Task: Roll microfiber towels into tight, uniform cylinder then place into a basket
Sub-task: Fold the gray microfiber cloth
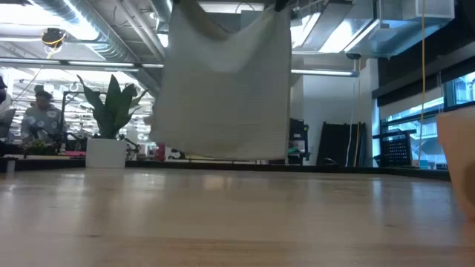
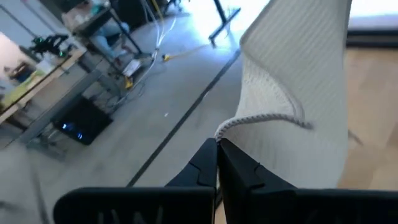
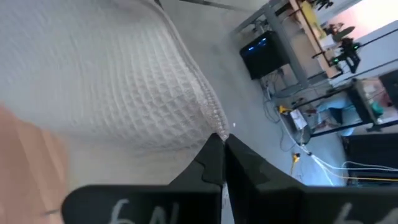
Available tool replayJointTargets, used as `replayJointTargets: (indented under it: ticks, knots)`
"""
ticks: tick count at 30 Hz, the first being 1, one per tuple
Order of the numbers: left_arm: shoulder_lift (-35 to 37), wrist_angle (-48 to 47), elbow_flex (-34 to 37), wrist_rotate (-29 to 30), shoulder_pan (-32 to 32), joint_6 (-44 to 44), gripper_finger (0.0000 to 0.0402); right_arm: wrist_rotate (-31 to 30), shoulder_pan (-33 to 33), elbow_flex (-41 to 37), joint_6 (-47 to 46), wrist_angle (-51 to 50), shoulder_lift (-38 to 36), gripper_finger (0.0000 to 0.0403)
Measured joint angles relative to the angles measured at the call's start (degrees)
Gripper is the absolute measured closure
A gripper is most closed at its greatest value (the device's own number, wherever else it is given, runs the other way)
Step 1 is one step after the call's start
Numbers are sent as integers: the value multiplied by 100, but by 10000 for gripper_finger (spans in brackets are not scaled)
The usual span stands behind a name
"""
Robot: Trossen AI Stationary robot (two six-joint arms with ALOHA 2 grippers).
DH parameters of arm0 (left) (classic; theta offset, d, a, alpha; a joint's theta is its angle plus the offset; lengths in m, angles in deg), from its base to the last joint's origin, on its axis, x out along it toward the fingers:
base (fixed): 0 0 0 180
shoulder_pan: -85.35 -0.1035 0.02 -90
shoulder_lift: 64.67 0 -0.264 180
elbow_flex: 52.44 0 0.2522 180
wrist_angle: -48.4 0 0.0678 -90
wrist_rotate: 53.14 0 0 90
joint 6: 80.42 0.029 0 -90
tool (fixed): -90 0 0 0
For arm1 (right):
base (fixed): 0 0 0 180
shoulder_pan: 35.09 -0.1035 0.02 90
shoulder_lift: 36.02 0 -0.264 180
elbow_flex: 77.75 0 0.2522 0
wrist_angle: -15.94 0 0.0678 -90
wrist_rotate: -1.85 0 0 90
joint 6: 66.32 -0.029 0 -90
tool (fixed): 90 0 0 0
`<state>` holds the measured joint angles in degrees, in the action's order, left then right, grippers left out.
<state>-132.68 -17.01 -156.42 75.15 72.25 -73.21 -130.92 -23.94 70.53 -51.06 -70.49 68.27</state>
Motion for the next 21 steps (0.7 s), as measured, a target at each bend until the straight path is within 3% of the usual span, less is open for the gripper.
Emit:
replayJointTargets:
  ticks: [7, 11, 16, 21]
  knots:
    - [-107, 18, 457, -642, -124, 52, 402, 509, 128, -76, -28, -60, 4, 395]
    - [-103, -5, 784, -808, 99, -84, 402, 944, -68, -80, -410, -626, 12, 395]
    - [-100, -12, 1243, -1319, 514, -479, 402, 1009, -444, -81, -1295, -1683, 39, 395]
    - [-100, -31, 1774, -1452, 1049, -945, 402, 1351, -1001, -268, -1708, -1677, 12, 395]
